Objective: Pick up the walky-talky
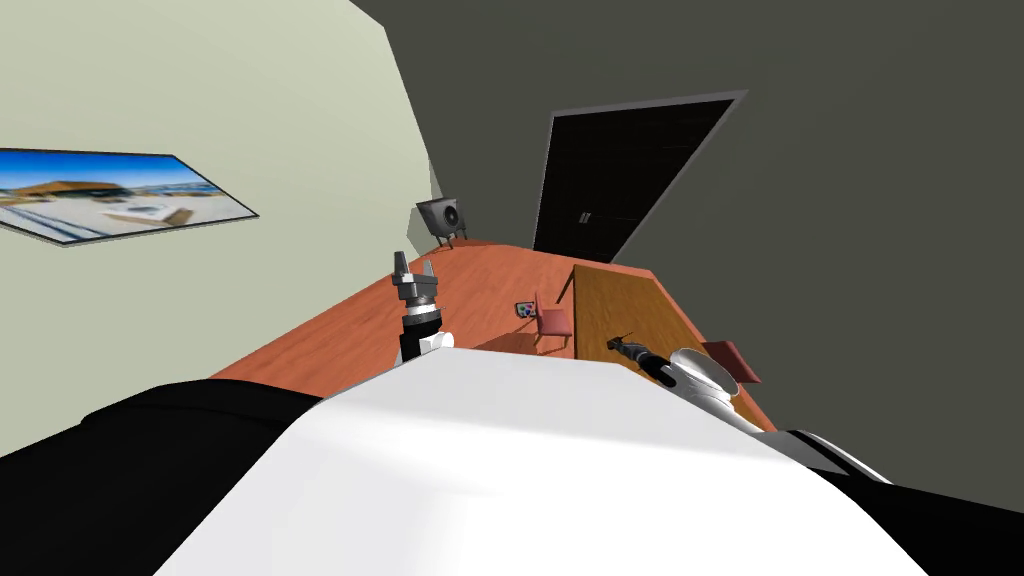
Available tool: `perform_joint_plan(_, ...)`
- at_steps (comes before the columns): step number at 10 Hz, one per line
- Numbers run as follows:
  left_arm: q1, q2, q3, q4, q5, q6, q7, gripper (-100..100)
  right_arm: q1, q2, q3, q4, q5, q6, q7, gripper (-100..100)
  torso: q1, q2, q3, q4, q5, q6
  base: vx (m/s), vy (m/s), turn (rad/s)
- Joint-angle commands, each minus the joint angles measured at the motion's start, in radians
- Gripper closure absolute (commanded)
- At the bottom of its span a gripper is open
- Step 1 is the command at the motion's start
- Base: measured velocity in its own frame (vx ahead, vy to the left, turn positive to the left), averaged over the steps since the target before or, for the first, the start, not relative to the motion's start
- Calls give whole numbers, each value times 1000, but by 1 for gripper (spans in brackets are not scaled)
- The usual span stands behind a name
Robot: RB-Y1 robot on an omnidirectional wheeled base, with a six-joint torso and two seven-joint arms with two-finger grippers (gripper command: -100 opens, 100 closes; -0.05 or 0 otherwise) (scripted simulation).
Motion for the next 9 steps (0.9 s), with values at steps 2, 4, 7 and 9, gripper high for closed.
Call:
perform_joint_plan(2,0,0,0,0,0,0,0,0,25,10,-35,-37,69,-32,7,-100,0,-1,0,0,0,2,171,33,-286)
perform_joint_plan(4,0,0,0,0,0,0,0,0,45,21,-67,-66,115,-62,17,-100,-2,5,3,1,0,0,99,11,-145)
perform_joint_plan(7,0,0,0,0,0,0,0,0,66,31,-99,-95,179,-91,26,-100,-1,1,1,0,0,1,154,44,-268)
perform_joint_plan(9,0,0,0,0,0,0,0,0,87,41,-131,-123,233,-121,35,-100,1,0,0,0,0,1,169,80,-271)
